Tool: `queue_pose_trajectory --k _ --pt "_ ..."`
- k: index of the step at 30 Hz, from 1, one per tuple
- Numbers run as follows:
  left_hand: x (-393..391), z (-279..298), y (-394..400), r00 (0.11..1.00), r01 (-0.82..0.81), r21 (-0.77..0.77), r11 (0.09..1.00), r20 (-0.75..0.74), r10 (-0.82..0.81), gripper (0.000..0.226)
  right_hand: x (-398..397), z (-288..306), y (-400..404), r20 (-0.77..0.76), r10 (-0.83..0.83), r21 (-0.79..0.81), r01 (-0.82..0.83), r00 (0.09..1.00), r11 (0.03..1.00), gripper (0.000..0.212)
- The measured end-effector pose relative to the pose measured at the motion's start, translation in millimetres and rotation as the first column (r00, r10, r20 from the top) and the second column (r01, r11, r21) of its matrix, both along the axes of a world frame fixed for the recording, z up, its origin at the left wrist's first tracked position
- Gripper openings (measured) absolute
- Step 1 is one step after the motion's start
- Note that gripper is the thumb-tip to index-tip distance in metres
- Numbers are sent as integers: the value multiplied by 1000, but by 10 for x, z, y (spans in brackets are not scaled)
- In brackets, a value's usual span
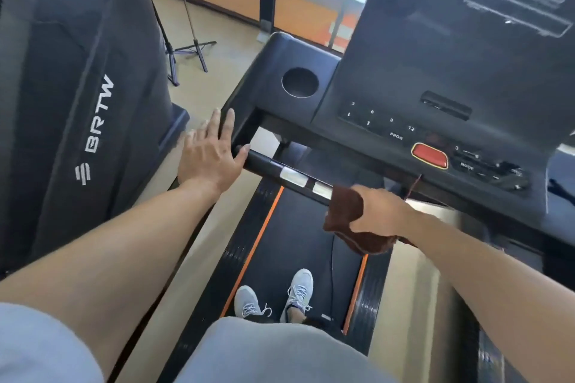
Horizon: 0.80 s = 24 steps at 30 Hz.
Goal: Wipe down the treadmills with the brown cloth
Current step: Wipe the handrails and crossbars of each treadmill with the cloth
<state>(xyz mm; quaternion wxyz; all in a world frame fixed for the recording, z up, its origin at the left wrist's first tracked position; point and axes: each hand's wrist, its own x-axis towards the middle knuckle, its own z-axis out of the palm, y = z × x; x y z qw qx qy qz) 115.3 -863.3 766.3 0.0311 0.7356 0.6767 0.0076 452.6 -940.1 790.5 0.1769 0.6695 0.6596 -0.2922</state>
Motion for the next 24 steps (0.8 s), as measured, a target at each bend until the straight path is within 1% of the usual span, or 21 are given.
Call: queue_pose_trajectory --k 2,4,6,7,9,11,14,17,19,21,24 --pt "-2 4 1 1000 -10 -8 1000 22 10 75 -17 -12 -80 36 -26 61 24 999 998 60" --pt "4 31 -8 999 -14 -21 1000 31 15 72 -140 -85 -167 116 -31 233 3 993 973 51" --pt "8 63 -9 999 -4 -39 999 53 6 67 -291 -204 -282 146 -88 456 12 985 890 46" --pt "4 75 -5 997 -4 -44 999 71 7 65 -368 -265 -316 152 -117 528 19 981 849 46" --pt "-4 102 4 994 -9 -53 999 108 15 63 -507 -353 -311 174 -144 596 13 974 803 49" --pt "-4 86 2 995 -10 -42 999 95 14 63 -697 -365 -221 160 -103 610 -17 982 792 54" --pt "-2 54 16 996 -9 -40 999 84 12 64 -1235 -267 82 79 -13 563 -34 997 826 59" --pt "-33 52 35 983 -25 -35 999 182 31 57 -1891 -226 531 -16 22 499 -11 1000 866 54" --pt "-42 72 38 963 -57 -31 998 263 63 54 -2148 -233 724 -78 32 499 11 996 866 42" --pt "-28 88 28 949 -88 -22 996 302 91 52 -2192 -256 781 -97 63 522 -3 993 853 29" --pt "0 103 35 946 -114 -16 993 304 114 50 -2112 -257 776 -129 76 527 4 989 850 26"
